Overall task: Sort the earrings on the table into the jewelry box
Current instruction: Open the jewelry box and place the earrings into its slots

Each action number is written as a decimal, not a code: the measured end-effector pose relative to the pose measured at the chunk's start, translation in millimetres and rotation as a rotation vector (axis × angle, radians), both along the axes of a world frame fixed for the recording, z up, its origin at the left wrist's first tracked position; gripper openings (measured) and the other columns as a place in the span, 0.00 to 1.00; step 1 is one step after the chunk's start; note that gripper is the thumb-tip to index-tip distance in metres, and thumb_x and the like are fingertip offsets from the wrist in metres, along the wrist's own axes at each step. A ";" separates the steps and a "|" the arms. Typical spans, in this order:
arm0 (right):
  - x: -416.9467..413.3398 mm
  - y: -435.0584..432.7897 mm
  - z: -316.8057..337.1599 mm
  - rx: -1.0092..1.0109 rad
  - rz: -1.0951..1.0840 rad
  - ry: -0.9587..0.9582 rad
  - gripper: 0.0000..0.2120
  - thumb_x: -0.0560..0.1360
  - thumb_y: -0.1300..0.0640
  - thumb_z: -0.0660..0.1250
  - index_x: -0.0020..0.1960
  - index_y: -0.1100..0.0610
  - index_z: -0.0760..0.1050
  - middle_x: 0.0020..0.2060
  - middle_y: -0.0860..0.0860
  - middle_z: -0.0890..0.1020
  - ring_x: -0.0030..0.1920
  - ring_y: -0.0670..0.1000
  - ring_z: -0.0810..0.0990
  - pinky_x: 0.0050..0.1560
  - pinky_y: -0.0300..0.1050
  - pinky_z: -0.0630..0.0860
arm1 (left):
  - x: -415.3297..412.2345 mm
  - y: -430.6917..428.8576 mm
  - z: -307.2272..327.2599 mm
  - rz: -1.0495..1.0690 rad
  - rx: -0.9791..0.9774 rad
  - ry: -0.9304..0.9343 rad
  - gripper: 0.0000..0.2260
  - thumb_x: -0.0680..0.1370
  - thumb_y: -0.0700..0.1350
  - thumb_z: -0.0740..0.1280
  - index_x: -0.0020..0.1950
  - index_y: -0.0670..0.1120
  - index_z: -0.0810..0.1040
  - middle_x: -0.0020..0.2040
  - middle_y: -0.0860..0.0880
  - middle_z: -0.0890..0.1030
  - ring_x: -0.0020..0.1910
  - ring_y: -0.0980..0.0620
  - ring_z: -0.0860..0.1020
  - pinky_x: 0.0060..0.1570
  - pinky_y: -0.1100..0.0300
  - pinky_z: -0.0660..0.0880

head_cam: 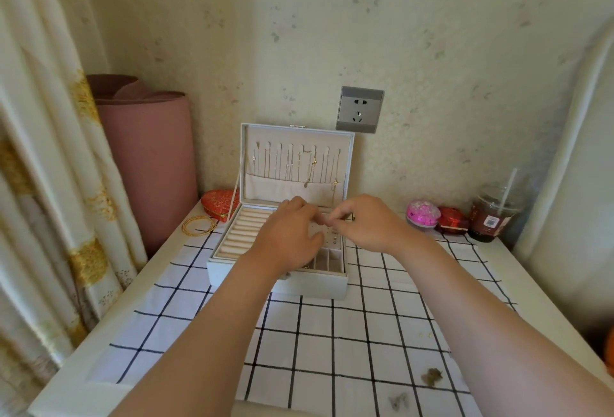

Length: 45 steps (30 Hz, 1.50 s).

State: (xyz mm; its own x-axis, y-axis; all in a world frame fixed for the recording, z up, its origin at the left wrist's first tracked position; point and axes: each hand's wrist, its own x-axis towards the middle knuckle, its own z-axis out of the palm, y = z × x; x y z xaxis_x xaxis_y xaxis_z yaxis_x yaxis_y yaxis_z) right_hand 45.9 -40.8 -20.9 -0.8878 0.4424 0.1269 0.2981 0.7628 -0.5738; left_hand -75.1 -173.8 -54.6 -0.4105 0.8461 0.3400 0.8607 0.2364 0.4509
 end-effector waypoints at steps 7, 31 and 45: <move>69.8 -32.7 -4.1 0.008 0.073 -0.327 0.10 0.73 0.59 0.69 0.44 0.44 0.85 0.43 0.40 0.84 0.47 0.40 0.81 0.51 0.38 0.78 | 43.6 -31.9 10.6 -0.154 -0.138 -0.069 0.02 0.75 0.49 0.67 0.47 0.55 0.77 0.43 0.56 0.80 0.43 0.57 0.77 0.44 0.59 0.76; 142.4 -61.3 -17.4 0.024 0.066 -0.640 0.03 0.70 0.53 0.77 0.42 0.50 0.84 0.36 0.43 0.84 0.35 0.42 0.79 0.38 0.39 0.77 | 139.9 -50.3 -32.4 -0.425 -0.472 -0.157 0.09 0.70 0.56 0.74 0.48 0.56 0.83 0.44 0.60 0.82 0.42 0.62 0.76 0.44 0.61 0.73; 119.0 -37.6 -12.2 -0.086 -0.096 -0.288 0.07 0.71 0.60 0.77 0.47 0.52 0.86 0.38 0.41 0.83 0.30 0.34 0.78 0.32 0.28 0.69 | 100.0 -35.3 -13.4 -0.281 -0.257 -0.242 0.04 0.73 0.47 0.73 0.46 0.54 0.80 0.44 0.56 0.81 0.44 0.58 0.79 0.46 0.60 0.77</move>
State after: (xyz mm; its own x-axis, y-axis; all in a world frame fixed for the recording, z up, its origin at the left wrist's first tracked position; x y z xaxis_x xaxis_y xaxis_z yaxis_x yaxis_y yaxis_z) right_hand 164.8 -78.4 -33.1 -0.8356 0.5239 -0.1655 0.5260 0.6760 -0.5161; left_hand 25.0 -209.1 -68.0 -0.1947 0.9805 0.0266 0.7847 0.1394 0.6040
